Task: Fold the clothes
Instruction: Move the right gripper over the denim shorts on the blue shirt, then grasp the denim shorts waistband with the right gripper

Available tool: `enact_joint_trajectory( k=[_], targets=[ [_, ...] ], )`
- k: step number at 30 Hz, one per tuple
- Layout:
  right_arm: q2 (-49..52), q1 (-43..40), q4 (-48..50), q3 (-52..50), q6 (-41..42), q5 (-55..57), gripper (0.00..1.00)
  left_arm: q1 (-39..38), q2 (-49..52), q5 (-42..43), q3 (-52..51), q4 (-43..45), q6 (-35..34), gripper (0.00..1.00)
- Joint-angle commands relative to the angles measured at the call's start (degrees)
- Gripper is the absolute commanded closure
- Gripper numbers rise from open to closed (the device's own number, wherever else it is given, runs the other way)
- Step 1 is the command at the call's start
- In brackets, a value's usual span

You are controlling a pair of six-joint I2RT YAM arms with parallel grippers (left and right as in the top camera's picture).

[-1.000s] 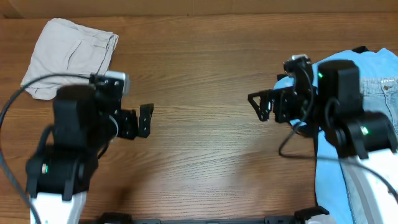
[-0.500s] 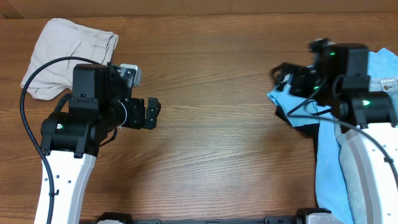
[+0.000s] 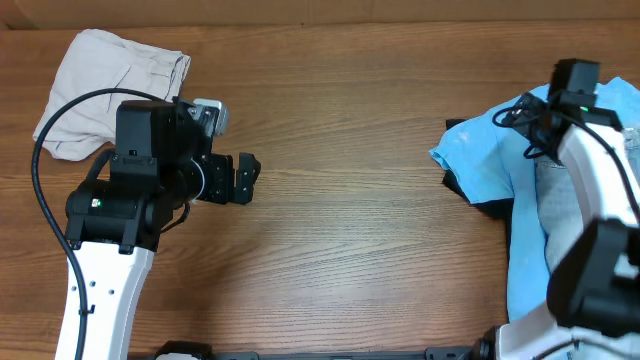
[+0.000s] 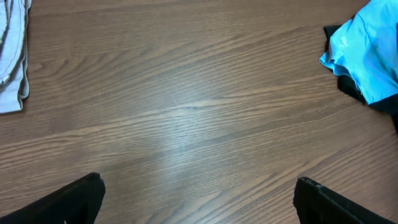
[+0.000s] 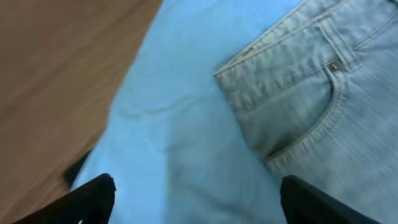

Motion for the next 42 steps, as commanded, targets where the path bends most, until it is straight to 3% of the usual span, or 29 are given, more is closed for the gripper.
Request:
enact_joint_trajectory(
  k=[1, 8, 19, 21, 22, 24, 26, 28, 33, 39, 42],
  targets=[
    [3.6, -1.7, 2.1, 1.0, 0.0, 4.5, 0.15, 0.5, 0.3, 0.7, 1.4, -0.2, 0.6, 0.0],
    [9.3, -5.1, 4.6, 1.0, -0.1, 4.6, 0.2, 0.5, 0.4, 0.7, 1.4, -0.2, 0.0, 0.0],
    [11.7, -6.8, 6.2, 1.1, -3.0, 0.7, 0.4, 0.5, 0.4, 0.7, 1.4, 0.0, -0.2, 0.0],
    [11.7, -6.8, 6.5, 1.1, -3.3, 0.0, 0.36, 0.5, 0.4, 0.7, 1.4, -0.1, -0.5, 0.0],
    [11.7, -6.8, 6.8, 1.1, -4.2, -0.4, 0.26, 0.5, 0.4, 0.9, 1.4, -0.1, -0.4, 0.0],
    [11.7, -6.8, 7.8, 1.1, -10.3, -5.9, 0.19, 0.5, 0.4, 1.6, 1.4, -0.1, -0.4, 0.0],
    [11.7, -6.6, 8.2, 1.1, -19.3, -12.8, 0.16, 0.5, 0.4, 2.2, 1.4, -0.1, -0.4, 0.0],
    [11.7, -6.3, 8.0, 1.1, -20.8, -10.3, 0.16, 0.5, 0.4, 2.2, 1.4, -0.1, -0.4, 0.0],
    [11.7, -6.6, 8.1, 1.0, -15.5, 3.3, 0.3, 0.5, 0.4, 2.2, 1.4, -0.2, -0.4, 0.0],
    [11.8, -8.4, 8.6, 1.0, -14.6, 3.7, 0.48, 0.5, 0.4, 2.2, 1.4, -0.1, -0.4, 0.0],
    [12.1, -8.8, 8.8, 1.0, -14.7, 2.6, 0.49, 0.5, 0.4, 2.4, 1.4, -0.1, -0.5, 0.0]
  ],
)
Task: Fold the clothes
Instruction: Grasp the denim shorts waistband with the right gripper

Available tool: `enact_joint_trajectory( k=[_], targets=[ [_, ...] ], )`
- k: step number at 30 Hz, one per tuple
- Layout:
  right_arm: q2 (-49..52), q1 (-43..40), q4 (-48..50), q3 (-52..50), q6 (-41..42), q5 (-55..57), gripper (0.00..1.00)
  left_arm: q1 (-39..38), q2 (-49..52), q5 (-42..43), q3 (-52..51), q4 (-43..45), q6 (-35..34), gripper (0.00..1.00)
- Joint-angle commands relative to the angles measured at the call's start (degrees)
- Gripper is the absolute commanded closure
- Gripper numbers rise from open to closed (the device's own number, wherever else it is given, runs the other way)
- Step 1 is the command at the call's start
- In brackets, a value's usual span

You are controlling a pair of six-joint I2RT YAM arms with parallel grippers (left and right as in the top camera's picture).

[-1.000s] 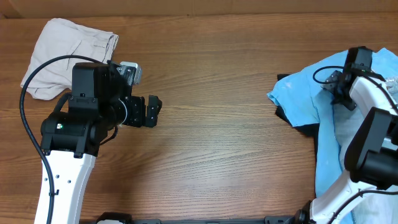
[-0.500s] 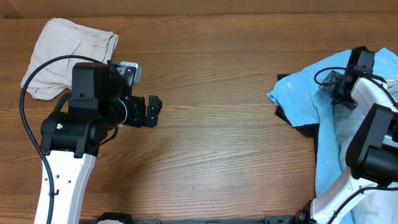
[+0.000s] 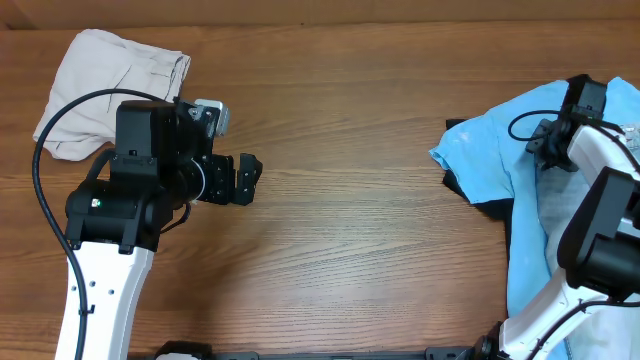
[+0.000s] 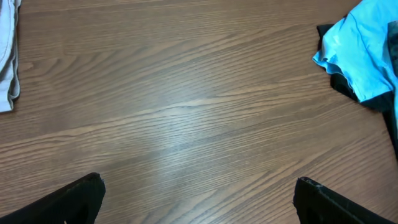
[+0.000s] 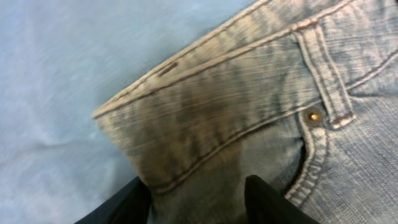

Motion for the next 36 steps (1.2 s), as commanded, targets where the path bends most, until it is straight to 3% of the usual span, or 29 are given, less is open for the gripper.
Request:
enact_joint_trajectory(
  k=[1, 8, 12, 16, 24, 27, 30, 34, 36],
  targets=[
    [0.7, -0.8, 0.7, 1.0, 0.5, 1.1, 0.48, 0.5, 0.4, 1.4, 1.4, 0.2, -0.4, 0.0],
    [2.8, -0.8, 1.4, 1.0, -3.8, -9.2, 0.44, 0.5, 0.4, 2.0, 1.4, 0.2, -0.4, 0.0],
    [3.2, -0.7, 0.7, 1.0, 0.8, -3.1, 0.8, 0.5, 0.4, 2.0, 1.4, 0.2, -0.4, 0.0],
    [3.1, -1.2, -0.6, 1.6, 5.2, 4.0, 0.96, 0.5, 0.4, 2.0, 1.4, 0.0, -0.4, 0.0],
    [0.2, -2.2, -5.8, 8.5, 5.2, 3.2, 0.96, 0.5, 0.4, 2.0, 1.4, 0.0, -0.4, 0.0],
    [-1.1, -3.4, -9.6, 13.2, 5.0, 0.8, 0.91, 0.5, 0.4, 2.0, 1.4, 0.0, -0.4, 0.0],
    [-1.4, -4.6, -13.2, 17.0, 3.0, -4.9, 0.96, 0.5, 0.4, 2.0, 1.4, -0.1, -0.4, 0.0],
    [-1.3, -5.0, -14.7, 17.3, 3.0, -9.2, 0.96, 0.5, 0.4, 2.0, 1.4, -0.1, -0.4, 0.0],
    [-1.0, -5.0, -15.0, 17.2, 3.0, -9.4, 0.78, 0.5, 0.4, 2.0, 1.4, -0.3, -0.4, 0.0]
  ],
)
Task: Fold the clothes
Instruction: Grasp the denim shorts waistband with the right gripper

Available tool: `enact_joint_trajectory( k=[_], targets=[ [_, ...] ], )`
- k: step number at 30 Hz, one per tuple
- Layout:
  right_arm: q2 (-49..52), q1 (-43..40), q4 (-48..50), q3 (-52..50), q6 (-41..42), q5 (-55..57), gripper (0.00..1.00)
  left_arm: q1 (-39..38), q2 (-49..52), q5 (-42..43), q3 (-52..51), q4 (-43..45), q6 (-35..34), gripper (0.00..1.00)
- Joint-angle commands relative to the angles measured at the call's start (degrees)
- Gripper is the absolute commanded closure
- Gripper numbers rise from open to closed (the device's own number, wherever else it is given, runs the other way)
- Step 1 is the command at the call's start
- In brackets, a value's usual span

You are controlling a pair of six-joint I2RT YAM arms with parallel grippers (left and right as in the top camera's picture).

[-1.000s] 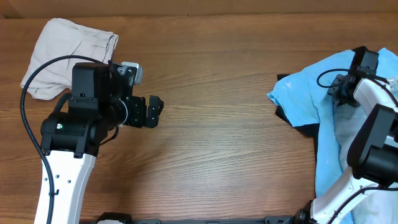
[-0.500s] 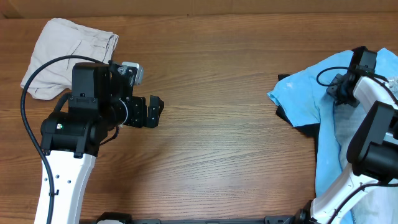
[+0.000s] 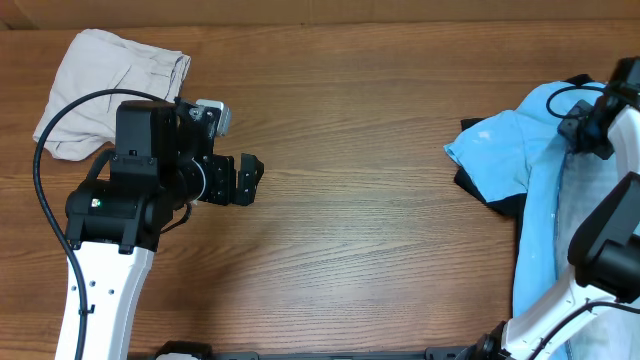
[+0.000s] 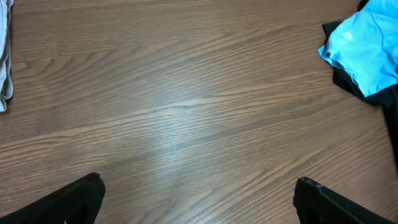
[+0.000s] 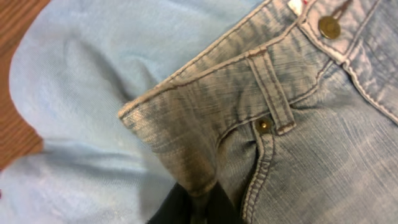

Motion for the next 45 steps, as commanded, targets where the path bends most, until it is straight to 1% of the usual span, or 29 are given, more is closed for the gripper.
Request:
enact_joint_trajectory(
  k=[1, 3, 5, 7, 13, 14, 15, 16, 19, 20, 22, 23, 25, 26, 27, 28, 29, 30, 31, 32, 33, 34, 35, 36, 38, 39, 42, 45],
  targets=[
    [-2.0, 0.2, 0.5, 2.1, -0.8, -2.3, 0.74, 0.5, 0.4, 1.1, 1.4, -0.3, -0.4, 0.0],
    [-1.7, 0.3, 0.4, 2.1, -0.9, -2.3, 0.65, 0.5, 0.4, 1.1, 1.4, -0.5, -0.4, 0.0],
    [-1.2, 0.3, 0.2, 2.1, -0.9, -2.3, 0.44, 0.5, 0.4, 1.1, 1.4, -0.5, -0.4, 0.0],
    [-0.3, 0.3, -0.2, 2.1, -0.9, -2.3, 0.39, 0.5, 0.4, 1.1, 1.4, -0.5, -0.4, 0.0],
    [3.9, 0.3, -0.6, 2.1, -0.9, -2.5, 0.39, 0.5, 0.4, 1.1, 1.4, -0.5, -0.4, 0.0],
    [4.6, 0.3, -0.5, 2.1, -0.9, -2.6, 0.44, 0.5, 0.4, 1.1, 1.4, -0.5, -0.4, 0.0],
    [5.1, 0.3, -0.5, 2.1, -1.1, -3.1, 0.48, 0.5, 0.4, 1.1, 1.4, -0.5, -0.4, 0.0],
    [5.5, 0.4, -0.6, 2.1, -2.9, -5.0, 0.49, 0.5, 0.4, 1.1, 1.4, -0.5, -0.4, 0.0],
    [5.9, 0.7, -1.3, 2.1, -9.3, -10.3, 0.47, 0.5, 0.4, 1.1, 1.4, -0.4, -0.4, 0.0],
    [5.9, 0.7, -1.5, 2.1, -10.3, -10.4, 0.44, 0.5, 0.4, 1.1, 1.4, -0.4, -0.4, 0.0],
    [5.9, 0.8, -1.5, 2.1, -11.3, -10.6, 0.44, 0.5, 0.4, 1.1, 1.4, -0.3, -0.4, 0.0],
    [5.9, 0.7, -1.6, 2.1, -11.3, -10.6, 0.46, 0.5, 0.4, 1.1, 1.4, -0.3, -0.4, 0.0],
    [5.9, 0.7, -1.6, 2.1, -11.3, -10.5, 0.47, 0.5, 0.4, 1.1, 1.4, -0.3, -0.4, 0.0],
    [5.9, 0.7, -1.6, 2.1, -11.2, -10.2, 0.5, 0.5, 0.4, 1.1, 1.4, -0.4, -0.4, 0.0],
    [5.9, 0.7, -1.6, 2.1, -11.1, -8.7, 0.56, 0.5, 0.4, 1.2, 1.4, -0.4, -0.4, 0.0],
    [5.9, 0.7, -1.7, 2.1, -10.1, -6.6, 0.59, 0.5, 0.4, 1.3, 1.4, -0.3, -0.4, 0.0],
    [5.9, 0.7, -1.8, 2.1, -8.3, -4.1, 0.59, 0.5, 0.4, 1.4, 1.4, -0.3, -0.4, 0.0],
    [5.9, 0.7, -2.1, 2.1, -7.0, -1.2, 0.58, 0.5, 0.4, 1.5, 1.4, -0.3, -0.4, 0.0],
    [5.9, 0.7, -2.4, 2.1, -6.2, 0.7, 0.5, 0.5, 0.4, 1.5, 1.4, -0.4, -0.4, 0.0],
    [5.9, 0.7, -2.6, 2.1, -6.3, 1.7, 0.46, 0.5, 0.4, 1.5, 1.4, -0.4, -0.4, 0.0],
    [5.9, 0.7, -2.8, 2.1, -6.3, 1.7, 0.44, 0.5, 0.4, 1.5, 1.4, -0.5, -0.5, 0.0],
    [5.9, 0.7, -3.0, 2.1, -6.3, 0.7, 0.44, 0.5, 0.4, 1.5, 1.4, -0.5, -0.5, 0.0],
    [6.0, 0.7, -3.2, 2.1, -7.6, -2.2, 0.43, 0.5, 0.4, 1.5, 1.4, -0.6, -0.5, 0.0],
    [6.0, 0.7, -3.4, 2.1, -10.6, -6.5, 0.41, 0.5, 0.4, 1.5, 1.4, -0.6, -0.5, 0.0],
    [6.1, 0.9, -3.7, 2.1, -16.7, -13.7, 0.35, 0.5, 0.4, 1.5, 1.4, -0.5, -0.5, 0.0],
    [6.1, 1.0, -3.7, 2.1, -17.2, -14.0, 0.35, 0.5, 0.4, 1.5, 1.4, -0.5, -0.5, 0.0],
    [6.3, 1.6, -3.8, 2.1, -16.1, -10.5, 0.35, 0.5, 0.4, 1.5, 1.4, -0.6, -0.5, 0.0],
    [6.5, 1.6, -3.9, 1.9, -12.3, -5.4, 0.35, 0.5, 0.4, 1.5, 1.4, -0.8, -0.5, 0.0]
  ],
)
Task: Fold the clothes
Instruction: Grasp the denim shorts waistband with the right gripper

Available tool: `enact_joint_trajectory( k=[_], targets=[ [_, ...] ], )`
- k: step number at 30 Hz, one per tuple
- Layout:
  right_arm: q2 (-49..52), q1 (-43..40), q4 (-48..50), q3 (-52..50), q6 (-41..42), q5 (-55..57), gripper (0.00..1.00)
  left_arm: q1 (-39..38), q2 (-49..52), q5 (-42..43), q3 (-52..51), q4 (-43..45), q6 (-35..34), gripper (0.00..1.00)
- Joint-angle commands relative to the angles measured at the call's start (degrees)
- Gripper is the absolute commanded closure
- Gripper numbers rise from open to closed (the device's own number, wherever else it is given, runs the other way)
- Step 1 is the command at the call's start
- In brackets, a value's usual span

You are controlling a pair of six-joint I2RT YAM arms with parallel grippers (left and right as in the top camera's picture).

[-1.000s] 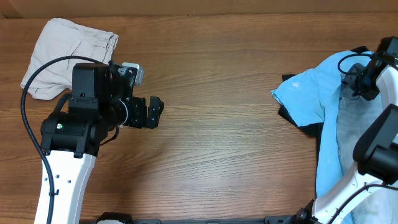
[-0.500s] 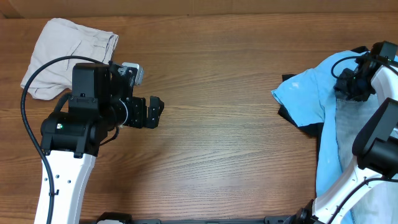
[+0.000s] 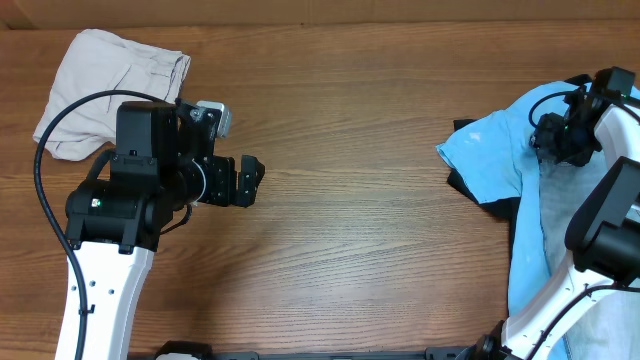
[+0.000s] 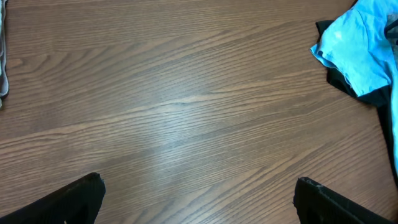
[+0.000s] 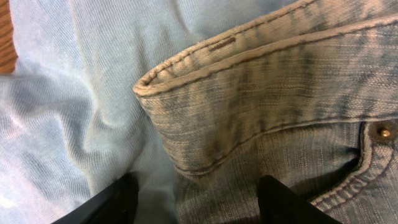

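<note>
A heap of clothes lies at the table's right edge: a bright blue shirt (image 3: 490,160), pale denim jeans (image 3: 552,215) and a black garment (image 3: 492,209) under them. My right gripper (image 3: 560,135) is down on the heap. In the right wrist view it (image 5: 202,193) is open, one finger on each side of the jeans' waistband (image 5: 280,106), which rests on the blue shirt (image 5: 74,93). My left gripper (image 3: 245,178) hangs open over bare wood (image 4: 199,199), far from the heap.
A folded beige garment (image 3: 110,85) lies at the back left corner, behind the left arm. The blue shirt (image 4: 360,50) shows at the right edge of the left wrist view. Brown wooden table (image 3: 360,230) stretches between the arms.
My right gripper was shut on the jeans' waistband near the right edge. Now it is open around the waistband and sits a little further left. The blue shirt's edge has shifted left.
My right gripper was open above the blue shirt and jeans. Then its fingers were close around the waistband corner. Then it was shut on the waistband, with the heap drawn toward the right edge. Now it is open again. The left arm has stayed still throughout.
</note>
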Motion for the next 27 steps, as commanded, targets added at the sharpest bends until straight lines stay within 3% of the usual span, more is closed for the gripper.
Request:
enact_joint_trajectory(
  k=[1, 4, 10, 15, 23, 25, 27],
  targets=[
    [0.7, 0.4, 0.1, 0.9, 2.8, 4.5, 0.36, 0.5, 0.4, 1.0, 1.4, -0.2, -0.5, 0.0],
    [0.7, 0.4, 0.1, 0.4, 4.7, 5.9, 0.36, 0.5, 0.4, 1.0, 1.4, -0.2, -0.5, 0.0],
    [0.7, 0.4, -0.3, 0.5, 4.7, 6.5, 0.74, 0.5, 0.4, 1.0, 1.4, -0.2, -0.5, 0.0],
    [0.7, -0.6, -1.9, 1.6, 11.4, 6.4, 0.85, 0.5, 0.4, 1.0, 1.4, -0.2, -0.5, 0.0],
    [-0.9, -4.2, -3.7, 3.0, 16.2, 4.0, 0.9, 0.5, 0.4, 1.0, 1.4, -0.4, -0.5, 0.0],
    [-1.4, -4.3, -3.1, 3.0, 13.3, 1.0, 0.87, 0.5, 0.4, 1.0, 1.4, -0.3, -0.5, 0.0],
    [-1.6, -4.2, -2.4, 3.0, 7.0, -3.8, 0.77, 0.5, 0.4, 1.0, 1.4, -0.2, -0.5, 0.0]
  ],
)
